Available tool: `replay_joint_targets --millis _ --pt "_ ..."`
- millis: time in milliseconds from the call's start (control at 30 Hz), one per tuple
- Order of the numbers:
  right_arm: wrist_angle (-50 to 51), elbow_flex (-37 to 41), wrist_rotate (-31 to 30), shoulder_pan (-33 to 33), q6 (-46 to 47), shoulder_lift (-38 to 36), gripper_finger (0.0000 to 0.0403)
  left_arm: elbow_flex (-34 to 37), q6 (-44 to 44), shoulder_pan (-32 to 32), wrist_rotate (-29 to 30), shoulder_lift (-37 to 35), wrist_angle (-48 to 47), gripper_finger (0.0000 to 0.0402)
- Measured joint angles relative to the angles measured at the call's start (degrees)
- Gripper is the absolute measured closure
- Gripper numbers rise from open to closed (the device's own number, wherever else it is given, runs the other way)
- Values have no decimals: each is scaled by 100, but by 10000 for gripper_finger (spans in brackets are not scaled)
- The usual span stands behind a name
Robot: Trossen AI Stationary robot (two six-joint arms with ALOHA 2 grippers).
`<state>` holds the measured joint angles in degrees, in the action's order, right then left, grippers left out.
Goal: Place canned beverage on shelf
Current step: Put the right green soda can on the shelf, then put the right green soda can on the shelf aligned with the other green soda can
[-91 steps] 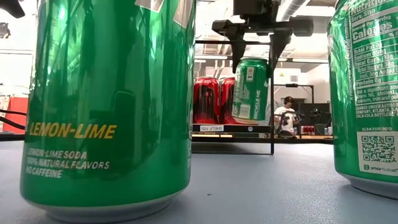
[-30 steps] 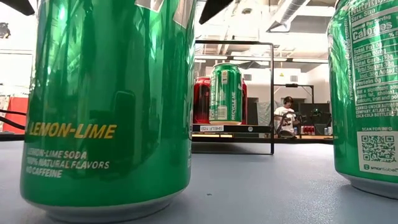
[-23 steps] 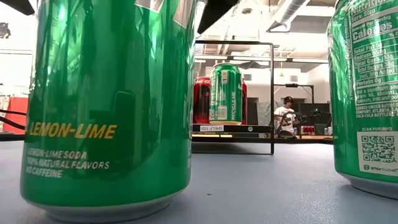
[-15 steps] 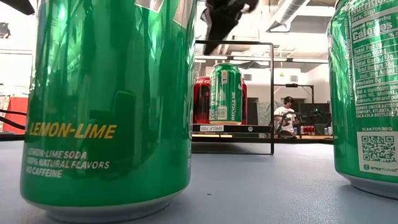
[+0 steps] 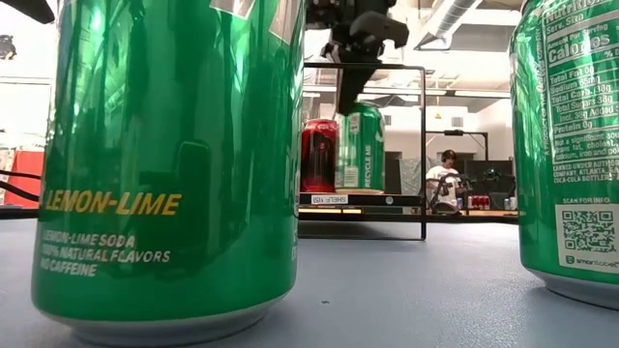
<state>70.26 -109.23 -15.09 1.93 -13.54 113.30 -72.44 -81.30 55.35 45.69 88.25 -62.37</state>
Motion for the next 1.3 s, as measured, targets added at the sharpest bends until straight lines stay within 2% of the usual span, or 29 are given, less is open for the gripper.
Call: replay_joint_targets --millis 333,467,567,667,833,933,1067,1167,1300 --pt "-21 -33 2 29 -131 -42 403 0 57 0 0 0 -56 72" --pt "114 -202 11 241 13 -342 403 0 55 0 0 0 -92 72" --pt "424 -216 36 466 479 -756 403 0 -26 2 106 0 -58 72" --pt "550 -220 368 804 1175 -1231 403 0 36 13 254 0 49 72" --pt "551 -226 1517 1671 2396 -1738 403 0 290 -28 252 0 116 72" --pt "557 -226 1644 2346 2972 -1795 396 0 464 -85 154 0 126 72" --pt "490 -222 1343 3270 3574 -1623 346 0 566 -167 123 0 147 72" --pt "352 -215 1133 3737 3845 -1350 283 0 643 -216 120 0 181 72" --pt "247 -217 1082 3902 4461 -906 188 0 829 -221 116 -2 349 72"
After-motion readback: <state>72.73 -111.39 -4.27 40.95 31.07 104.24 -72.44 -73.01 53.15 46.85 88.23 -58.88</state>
